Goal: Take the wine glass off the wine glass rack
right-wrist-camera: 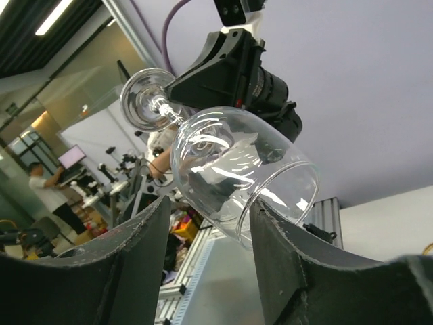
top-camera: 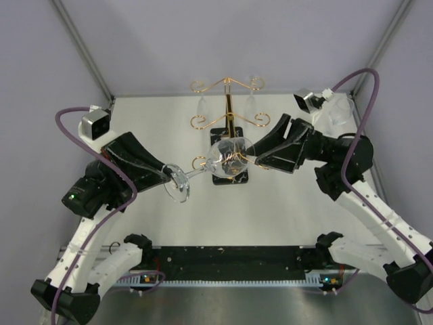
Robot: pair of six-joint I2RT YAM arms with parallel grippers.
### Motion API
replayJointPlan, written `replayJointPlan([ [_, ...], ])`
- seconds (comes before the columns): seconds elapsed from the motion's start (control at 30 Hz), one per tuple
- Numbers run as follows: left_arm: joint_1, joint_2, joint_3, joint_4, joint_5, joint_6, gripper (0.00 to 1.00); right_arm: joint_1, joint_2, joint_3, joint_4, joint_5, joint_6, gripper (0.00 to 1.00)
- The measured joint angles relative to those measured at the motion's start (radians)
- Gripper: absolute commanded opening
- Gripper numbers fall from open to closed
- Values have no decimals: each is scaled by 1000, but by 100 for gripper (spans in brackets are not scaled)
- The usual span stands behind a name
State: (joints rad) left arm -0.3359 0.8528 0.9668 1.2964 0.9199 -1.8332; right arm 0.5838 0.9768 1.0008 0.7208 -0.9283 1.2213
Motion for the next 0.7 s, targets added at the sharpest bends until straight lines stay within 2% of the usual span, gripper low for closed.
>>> replayJointPlan([
  [0.1,0,0,0,1,-2,0,0,3,40,-25,134,-8,80,46],
  [0.23,0,0,0,1,-2,0,0,6,81,-33,223,-13,144,42],
  [0.4,-1,-6,0,2,-3,-2,0,18,87,-33,306,-16,180,19],
  [0.7,-6,-23,0,11,-9,-4,0,35,142,-33,499,-19,286,18],
])
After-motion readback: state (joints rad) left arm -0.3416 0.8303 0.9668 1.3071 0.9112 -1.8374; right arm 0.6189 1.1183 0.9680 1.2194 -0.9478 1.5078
